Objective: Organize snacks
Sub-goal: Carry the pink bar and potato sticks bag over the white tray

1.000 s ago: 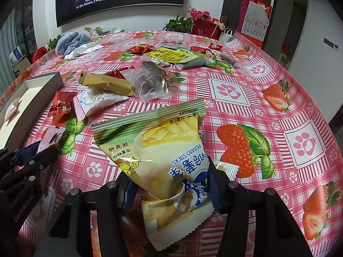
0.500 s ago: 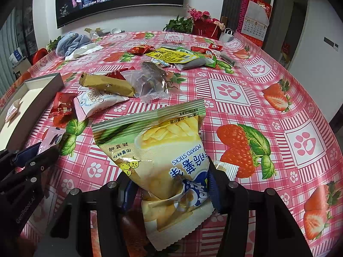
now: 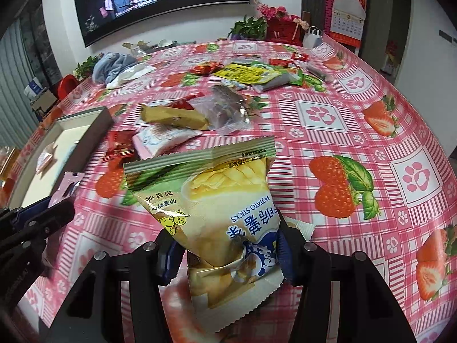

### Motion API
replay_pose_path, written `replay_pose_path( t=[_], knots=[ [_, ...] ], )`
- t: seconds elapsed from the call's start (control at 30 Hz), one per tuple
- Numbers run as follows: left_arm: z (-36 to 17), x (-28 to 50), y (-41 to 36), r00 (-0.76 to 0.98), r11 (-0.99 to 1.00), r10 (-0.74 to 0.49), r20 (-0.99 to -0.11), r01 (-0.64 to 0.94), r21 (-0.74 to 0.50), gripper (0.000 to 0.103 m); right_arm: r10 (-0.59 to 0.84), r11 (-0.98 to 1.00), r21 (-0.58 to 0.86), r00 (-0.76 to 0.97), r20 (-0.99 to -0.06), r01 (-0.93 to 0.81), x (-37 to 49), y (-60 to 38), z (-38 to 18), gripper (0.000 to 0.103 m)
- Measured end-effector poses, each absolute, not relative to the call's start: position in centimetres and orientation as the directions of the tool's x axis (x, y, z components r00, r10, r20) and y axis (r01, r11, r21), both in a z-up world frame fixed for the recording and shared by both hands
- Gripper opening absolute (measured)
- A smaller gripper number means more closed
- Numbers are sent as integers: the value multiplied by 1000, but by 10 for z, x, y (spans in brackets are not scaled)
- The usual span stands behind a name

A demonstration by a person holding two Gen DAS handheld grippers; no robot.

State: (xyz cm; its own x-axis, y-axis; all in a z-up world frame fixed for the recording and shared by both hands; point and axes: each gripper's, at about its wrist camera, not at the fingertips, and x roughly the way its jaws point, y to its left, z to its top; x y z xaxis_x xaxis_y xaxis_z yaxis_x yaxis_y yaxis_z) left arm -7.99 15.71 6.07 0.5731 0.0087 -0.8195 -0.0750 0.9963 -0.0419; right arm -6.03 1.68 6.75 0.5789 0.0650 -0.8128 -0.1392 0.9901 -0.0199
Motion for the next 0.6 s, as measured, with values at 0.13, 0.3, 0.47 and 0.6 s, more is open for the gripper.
replay_pose_path(
  t=[0.13,0.3,0.47,0.6],
  knots=[
    [72,-86,173,585,992,27,-811,-113,-48,27,102,985,5,563,-820,-171,-64,31,75,56],
    [85,-90,195,592,987,53,-804,-153,-48,27,139,977,23,553,-821,-211,-69,50,84,56],
    [91,-96,220,584,978,57,-810,-196,-73,27,171,961,18,545,-821,-274,-75,78,91,56],
    [95,-101,241,594,970,79,-801,-230,-75,26,192,945,6,540,-820,-327,-78,103,94,56]
  ],
)
